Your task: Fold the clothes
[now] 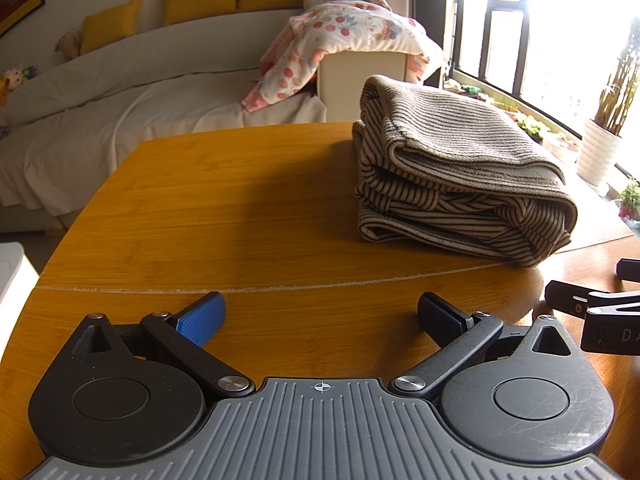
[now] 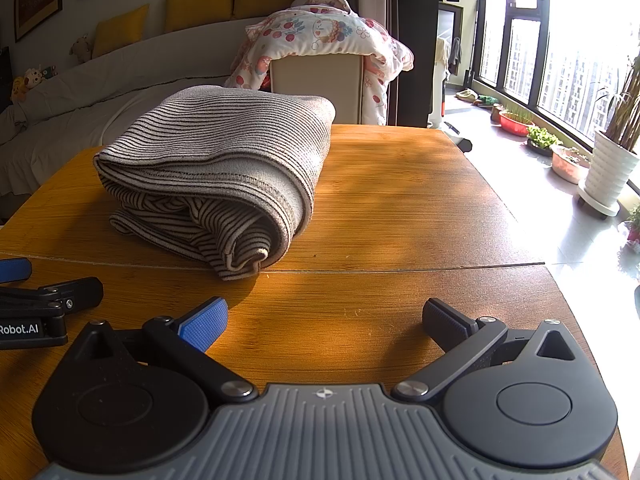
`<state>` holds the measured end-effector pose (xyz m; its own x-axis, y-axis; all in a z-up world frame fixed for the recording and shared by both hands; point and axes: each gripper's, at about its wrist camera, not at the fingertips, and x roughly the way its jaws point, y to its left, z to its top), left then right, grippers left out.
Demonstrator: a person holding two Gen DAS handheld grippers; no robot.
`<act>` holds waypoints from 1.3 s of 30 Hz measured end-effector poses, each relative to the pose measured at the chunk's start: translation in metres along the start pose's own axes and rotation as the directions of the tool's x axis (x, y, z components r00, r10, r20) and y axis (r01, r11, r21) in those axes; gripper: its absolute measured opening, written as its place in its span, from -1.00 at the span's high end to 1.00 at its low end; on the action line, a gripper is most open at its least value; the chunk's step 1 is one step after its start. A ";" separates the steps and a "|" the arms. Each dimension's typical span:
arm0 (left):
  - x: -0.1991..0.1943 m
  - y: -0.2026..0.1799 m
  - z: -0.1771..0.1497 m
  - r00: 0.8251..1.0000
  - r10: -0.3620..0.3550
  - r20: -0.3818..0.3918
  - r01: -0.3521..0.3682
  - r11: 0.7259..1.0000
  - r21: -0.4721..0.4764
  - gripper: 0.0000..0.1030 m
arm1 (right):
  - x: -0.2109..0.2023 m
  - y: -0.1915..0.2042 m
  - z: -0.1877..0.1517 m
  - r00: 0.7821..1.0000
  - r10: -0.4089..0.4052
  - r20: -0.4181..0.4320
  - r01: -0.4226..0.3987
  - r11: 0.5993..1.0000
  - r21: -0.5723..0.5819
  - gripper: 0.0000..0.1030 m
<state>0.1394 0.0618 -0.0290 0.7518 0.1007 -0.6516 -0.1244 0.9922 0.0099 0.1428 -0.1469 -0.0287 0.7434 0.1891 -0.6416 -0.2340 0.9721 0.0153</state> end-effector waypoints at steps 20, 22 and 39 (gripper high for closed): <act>-0.002 -0.002 -0.001 1.000 0.020 -0.017 -0.020 1.000 -0.016 -1.00 | 0.000 0.000 0.000 1.000 0.000 0.000 0.000 1.000 0.000 -1.00; -0.002 -0.001 0.000 1.000 0.015 -0.022 -0.016 1.000 -0.013 -1.00 | 0.000 0.000 0.000 1.000 0.000 0.000 0.000 1.000 0.000 -1.00; -0.005 -0.003 -0.001 1.000 0.017 -0.026 -0.018 1.000 -0.015 -1.00 | 0.003 0.002 0.002 1.000 0.002 0.001 -0.002 1.000 -0.001 -1.00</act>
<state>0.1355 0.0587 -0.0265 0.7327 0.1159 -0.6706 -0.1475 0.9890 0.0098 0.1461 -0.1441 -0.0293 0.7436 0.1908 -0.6408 -0.2358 0.9717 0.0157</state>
